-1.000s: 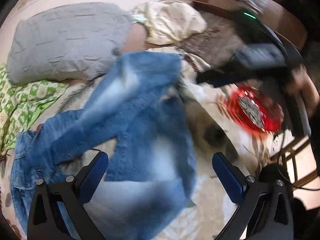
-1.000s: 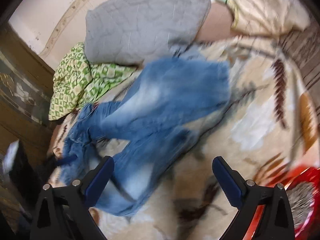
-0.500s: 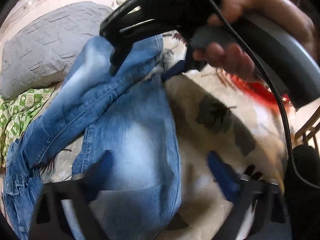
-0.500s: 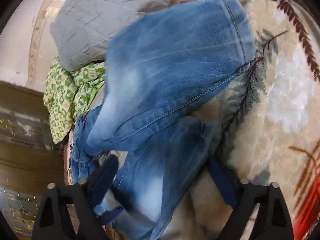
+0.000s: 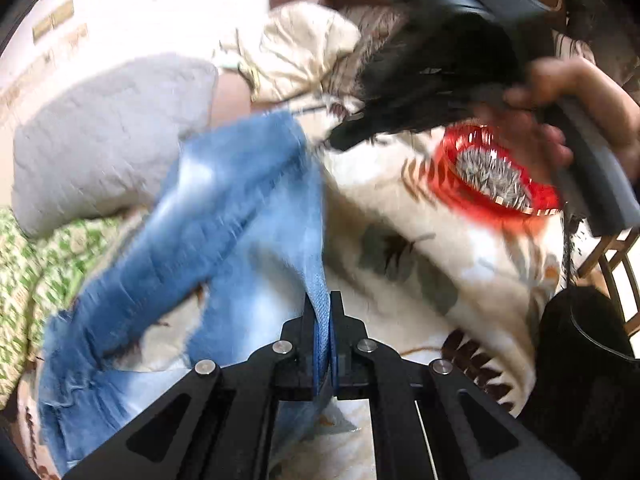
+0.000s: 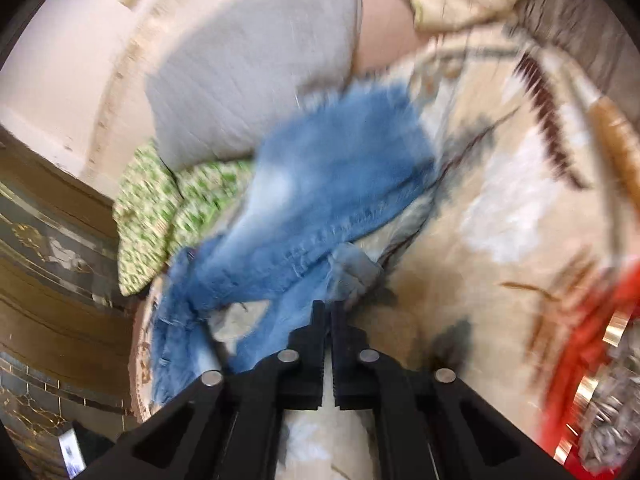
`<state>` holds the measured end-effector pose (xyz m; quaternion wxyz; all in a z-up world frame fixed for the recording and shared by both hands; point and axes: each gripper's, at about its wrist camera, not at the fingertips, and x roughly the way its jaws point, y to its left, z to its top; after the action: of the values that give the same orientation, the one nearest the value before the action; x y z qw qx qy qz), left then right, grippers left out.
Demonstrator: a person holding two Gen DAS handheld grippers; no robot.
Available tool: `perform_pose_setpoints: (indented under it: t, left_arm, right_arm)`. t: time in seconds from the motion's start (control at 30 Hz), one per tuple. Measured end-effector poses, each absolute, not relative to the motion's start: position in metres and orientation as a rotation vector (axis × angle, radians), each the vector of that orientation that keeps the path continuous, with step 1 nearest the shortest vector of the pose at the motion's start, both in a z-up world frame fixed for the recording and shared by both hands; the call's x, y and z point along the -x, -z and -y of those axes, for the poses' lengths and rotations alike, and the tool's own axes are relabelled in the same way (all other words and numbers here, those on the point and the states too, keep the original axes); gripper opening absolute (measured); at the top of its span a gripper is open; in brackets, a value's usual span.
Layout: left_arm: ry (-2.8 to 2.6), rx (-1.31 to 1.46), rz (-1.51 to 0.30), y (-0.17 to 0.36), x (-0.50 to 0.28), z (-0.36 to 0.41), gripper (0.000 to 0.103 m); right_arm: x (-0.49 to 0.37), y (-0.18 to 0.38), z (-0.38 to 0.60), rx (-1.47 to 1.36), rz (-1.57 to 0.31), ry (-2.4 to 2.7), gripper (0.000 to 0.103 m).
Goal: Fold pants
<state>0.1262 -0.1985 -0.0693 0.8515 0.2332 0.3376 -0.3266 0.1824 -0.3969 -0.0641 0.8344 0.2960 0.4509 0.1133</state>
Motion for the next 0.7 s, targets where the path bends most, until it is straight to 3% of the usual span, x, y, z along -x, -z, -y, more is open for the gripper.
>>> perform_pose_setpoints:
  t: [0.13, 0.5, 0.57, 0.6, 0.63, 0.67, 0.7]
  left_arm:
    - [0.732, -0.483, -0.677, 0.064, -0.118, 0.203, 0.004]
    - [0.732, -0.493, -0.696, 0.086, -0.101, 0.195, 0.004]
    - [0.73, -0.485, -0.695, 0.086, -0.101, 0.193, 0.004]
    - [0.728, -0.48, -0.696, 0.086, -0.101, 0.192, 0.004]
    - [0.727, -0.477, -0.695, 0.086, -0.101, 0.191, 0.004]
    - [0.726, -0.475, -0.693, 0.085, -0.101, 0.191, 0.004]
    - [0.725, -0.471, -0.693, 0.085, -0.101, 0.191, 0.004]
  right_arm:
    - [-0.124, 0.024, 0.426, -0.634, -0.814, -0.184, 0.0]
    - [-0.135, 0.084, 0.41, -0.736, -1.058, -0.179, 0.005]
    - [-0.142, 0.087, 0.401, -0.729, -1.059, -0.19, 0.029]
    - [-0.145, 0.089, 0.399, -0.73, -1.061, -0.188, 0.075]
    - [-0.146, 0.089, 0.396, -0.742, -1.053, -0.179, 0.094]
    - [-0.147, 0.089, 0.396, -0.768, -1.015, -0.165, 0.102]
    - [-0.148, 0.087, 0.395, -0.781, -0.988, -0.158, 0.102]
